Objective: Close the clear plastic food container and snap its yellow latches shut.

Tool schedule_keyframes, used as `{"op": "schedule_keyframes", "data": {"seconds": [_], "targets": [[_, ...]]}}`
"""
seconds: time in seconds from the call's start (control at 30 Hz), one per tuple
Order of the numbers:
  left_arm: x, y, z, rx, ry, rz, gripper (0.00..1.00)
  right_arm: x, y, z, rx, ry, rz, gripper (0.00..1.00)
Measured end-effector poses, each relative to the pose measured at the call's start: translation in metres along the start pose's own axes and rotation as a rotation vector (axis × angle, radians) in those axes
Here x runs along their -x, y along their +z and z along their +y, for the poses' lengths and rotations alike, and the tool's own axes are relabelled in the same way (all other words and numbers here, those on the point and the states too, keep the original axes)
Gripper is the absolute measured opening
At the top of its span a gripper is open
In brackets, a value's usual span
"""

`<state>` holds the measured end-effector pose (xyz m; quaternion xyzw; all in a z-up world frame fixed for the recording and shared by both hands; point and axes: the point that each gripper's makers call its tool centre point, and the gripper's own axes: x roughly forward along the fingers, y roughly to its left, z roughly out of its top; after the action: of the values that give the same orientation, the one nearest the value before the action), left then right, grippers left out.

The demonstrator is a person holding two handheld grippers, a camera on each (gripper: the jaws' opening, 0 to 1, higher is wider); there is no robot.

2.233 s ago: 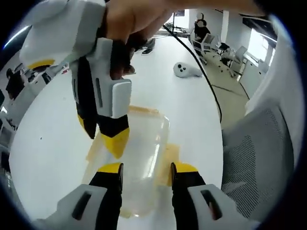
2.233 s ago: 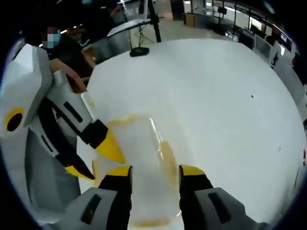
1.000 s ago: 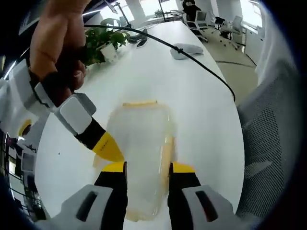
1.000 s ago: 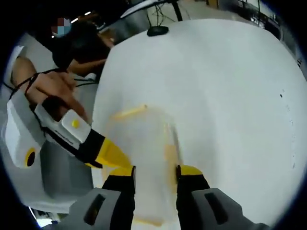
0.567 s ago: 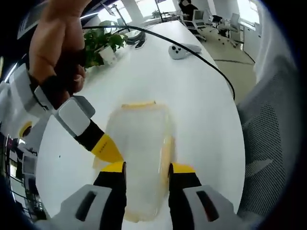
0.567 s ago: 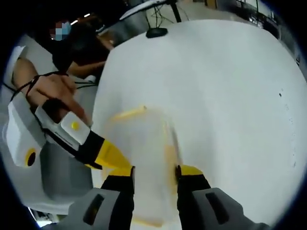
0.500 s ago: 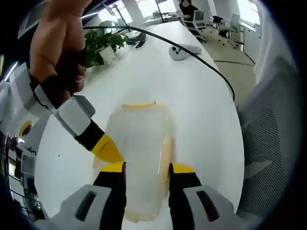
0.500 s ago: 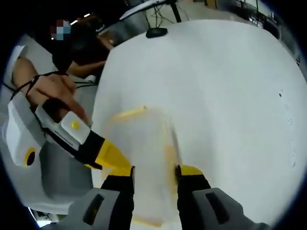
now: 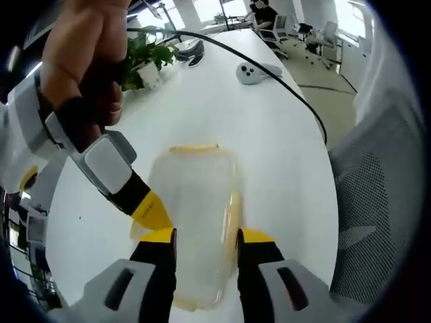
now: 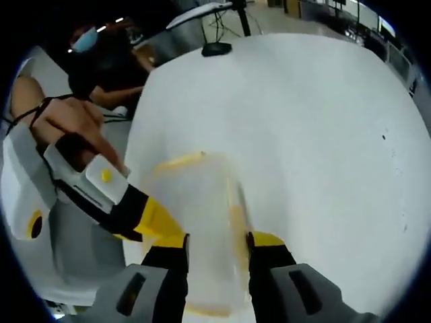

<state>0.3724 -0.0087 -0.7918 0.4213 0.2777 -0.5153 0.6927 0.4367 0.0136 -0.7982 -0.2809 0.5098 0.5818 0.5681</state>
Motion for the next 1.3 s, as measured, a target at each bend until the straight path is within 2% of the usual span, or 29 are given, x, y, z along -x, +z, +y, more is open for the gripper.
{"op": "schedule_keyframes", "data": {"seconds": [0.27, 0.33, 0.43, 0.63, 1.1, 1.3], "targets": [[0.004, 0.002, 0.001, 0.007, -0.044, 0.002, 0.35, 0.004, -0.001, -0.001, -0.035, -0.032, -0.04, 0.35], [0.005, 0.003, 0.0, 0.036, -0.068, 0.003, 0.33, 0.005, -0.002, -0.001, -0.034, -0.055, -0.054, 0.37], [0.009, 0.004, 0.0, 0.018, -0.059, -0.009, 0.33, 0.008, -0.003, -0.002, -0.051, -0.074, -0.066, 0.35], [0.014, 0.001, -0.006, 0.027, -0.101, -0.006, 0.34, 0.01, -0.007, 0.001, -0.026, -0.09, -0.075, 0.37], [0.022, -0.008, 0.002, 0.064, -0.12, 0.017, 0.41, 0.023, -0.013, 0.014, -0.045, -0.088, -0.095, 0.5], [0.023, -0.012, 0.002, 0.068, -0.14, 0.032, 0.46, 0.024, -0.021, 0.018, -0.008, -0.109, -0.077, 0.56]]}}
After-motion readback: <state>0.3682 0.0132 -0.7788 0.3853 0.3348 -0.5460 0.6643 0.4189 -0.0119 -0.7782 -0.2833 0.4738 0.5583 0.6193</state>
